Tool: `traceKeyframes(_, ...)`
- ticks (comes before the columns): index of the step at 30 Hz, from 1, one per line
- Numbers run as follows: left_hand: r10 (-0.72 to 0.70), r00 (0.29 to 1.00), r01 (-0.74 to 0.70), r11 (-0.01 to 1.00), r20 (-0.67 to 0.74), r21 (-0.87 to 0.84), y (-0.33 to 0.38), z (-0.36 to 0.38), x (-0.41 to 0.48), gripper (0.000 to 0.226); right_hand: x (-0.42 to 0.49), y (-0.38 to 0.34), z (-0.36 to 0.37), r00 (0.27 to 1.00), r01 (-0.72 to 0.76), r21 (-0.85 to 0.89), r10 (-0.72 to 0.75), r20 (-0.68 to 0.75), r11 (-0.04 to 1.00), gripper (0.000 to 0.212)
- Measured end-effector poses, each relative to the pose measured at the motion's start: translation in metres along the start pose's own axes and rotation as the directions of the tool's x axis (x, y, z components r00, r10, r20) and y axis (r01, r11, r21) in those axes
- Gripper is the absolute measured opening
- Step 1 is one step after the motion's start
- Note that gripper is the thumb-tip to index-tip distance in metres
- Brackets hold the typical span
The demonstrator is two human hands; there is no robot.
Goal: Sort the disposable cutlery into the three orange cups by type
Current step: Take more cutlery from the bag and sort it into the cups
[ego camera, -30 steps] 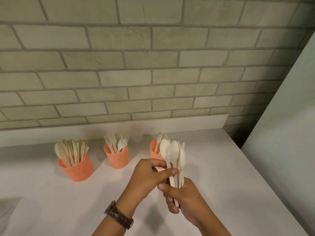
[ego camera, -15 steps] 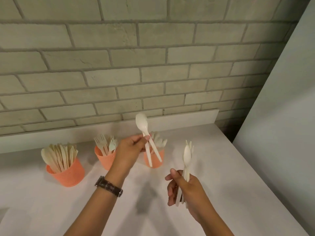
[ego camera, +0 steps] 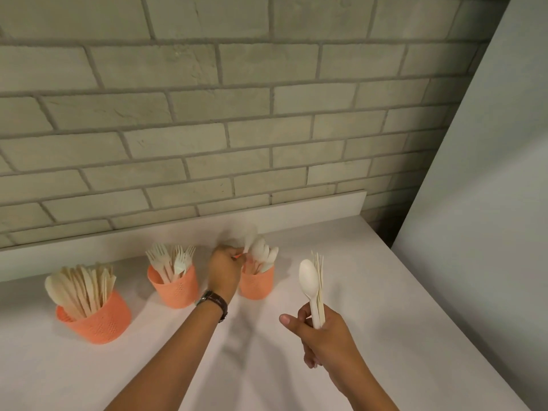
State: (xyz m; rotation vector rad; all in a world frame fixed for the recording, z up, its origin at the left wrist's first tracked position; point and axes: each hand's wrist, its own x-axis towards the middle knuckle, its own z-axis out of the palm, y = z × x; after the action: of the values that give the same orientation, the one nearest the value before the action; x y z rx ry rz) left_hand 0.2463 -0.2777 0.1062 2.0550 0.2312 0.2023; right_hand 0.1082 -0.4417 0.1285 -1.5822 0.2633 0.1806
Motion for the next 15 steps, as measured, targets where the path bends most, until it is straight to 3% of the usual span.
traceKeyframes(5,-0.109,0.989,0.09,0.978,-0.097,-0.186,-0.007,-0.008,-0.002,0.02,0.001,-0.001,0.004,1.0,-0.005,-0.01,0.006,0.018,1.0,0.036)
traceKeyframes(9,-0.097,0.97,0.018,0.942,-0.222,-0.334,0.001,-0.014,0.001,0.014,-0.001,-0.004,0.008,0.999,-0.007,0.0,0.007,0.047,1.0,0.037)
traceKeyframes(12,-0.047,0.974,-0.022,0.955,-0.224,-0.296,-0.002,-0.012,0.001,0.01,-0.002,-0.004,0.009,0.998,-0.007,0.009,0.006,0.055,1.0,0.037)
traceKeyframes(15,-0.083,0.992,0.068,0.986,-0.092,-0.152,-0.012,-0.009,-0.004,0.007,-0.002,-0.003,0.009,0.999,-0.009,0.028,0.008,0.052,1.0,0.037)
